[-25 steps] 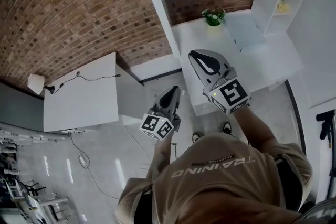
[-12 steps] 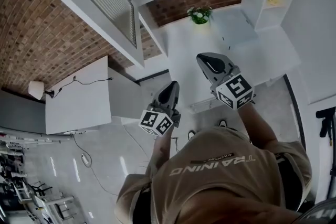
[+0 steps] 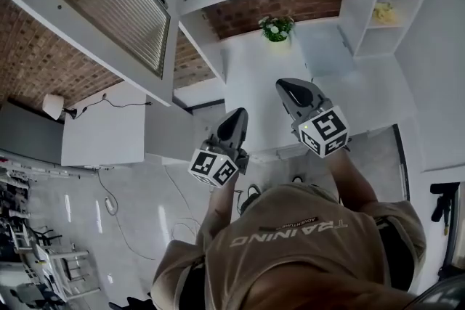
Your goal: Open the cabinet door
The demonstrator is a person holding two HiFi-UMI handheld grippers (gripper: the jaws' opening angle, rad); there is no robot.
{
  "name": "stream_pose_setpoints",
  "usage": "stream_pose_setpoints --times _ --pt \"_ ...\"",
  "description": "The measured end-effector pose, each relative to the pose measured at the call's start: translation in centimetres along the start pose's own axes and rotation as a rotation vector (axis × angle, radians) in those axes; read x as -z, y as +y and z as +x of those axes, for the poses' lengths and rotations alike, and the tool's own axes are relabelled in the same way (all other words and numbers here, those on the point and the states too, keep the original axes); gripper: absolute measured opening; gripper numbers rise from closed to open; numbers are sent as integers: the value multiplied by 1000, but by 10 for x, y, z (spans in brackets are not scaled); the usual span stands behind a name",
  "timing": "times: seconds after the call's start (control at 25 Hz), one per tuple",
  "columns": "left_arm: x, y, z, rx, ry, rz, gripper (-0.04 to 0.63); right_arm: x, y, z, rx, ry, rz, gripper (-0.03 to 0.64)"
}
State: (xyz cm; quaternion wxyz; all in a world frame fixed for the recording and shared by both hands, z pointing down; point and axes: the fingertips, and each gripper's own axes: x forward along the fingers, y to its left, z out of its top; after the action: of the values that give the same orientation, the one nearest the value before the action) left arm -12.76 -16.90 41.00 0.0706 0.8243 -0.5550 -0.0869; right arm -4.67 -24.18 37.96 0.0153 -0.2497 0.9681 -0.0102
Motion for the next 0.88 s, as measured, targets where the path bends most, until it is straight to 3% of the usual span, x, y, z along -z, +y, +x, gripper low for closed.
stream_pose_setpoints --times 0.16,0.44,0.88 --pt "-1 1 4 -75 -13 -8 8 12 -20 0 -10 -2 52 15" --pt "7 8 0 -128 17 5 8 32 -30 -4 -4 16 89 15" --pt "-12 -1 7 -63 -7 52 8 24 -11 -8 17 21 -29 15"
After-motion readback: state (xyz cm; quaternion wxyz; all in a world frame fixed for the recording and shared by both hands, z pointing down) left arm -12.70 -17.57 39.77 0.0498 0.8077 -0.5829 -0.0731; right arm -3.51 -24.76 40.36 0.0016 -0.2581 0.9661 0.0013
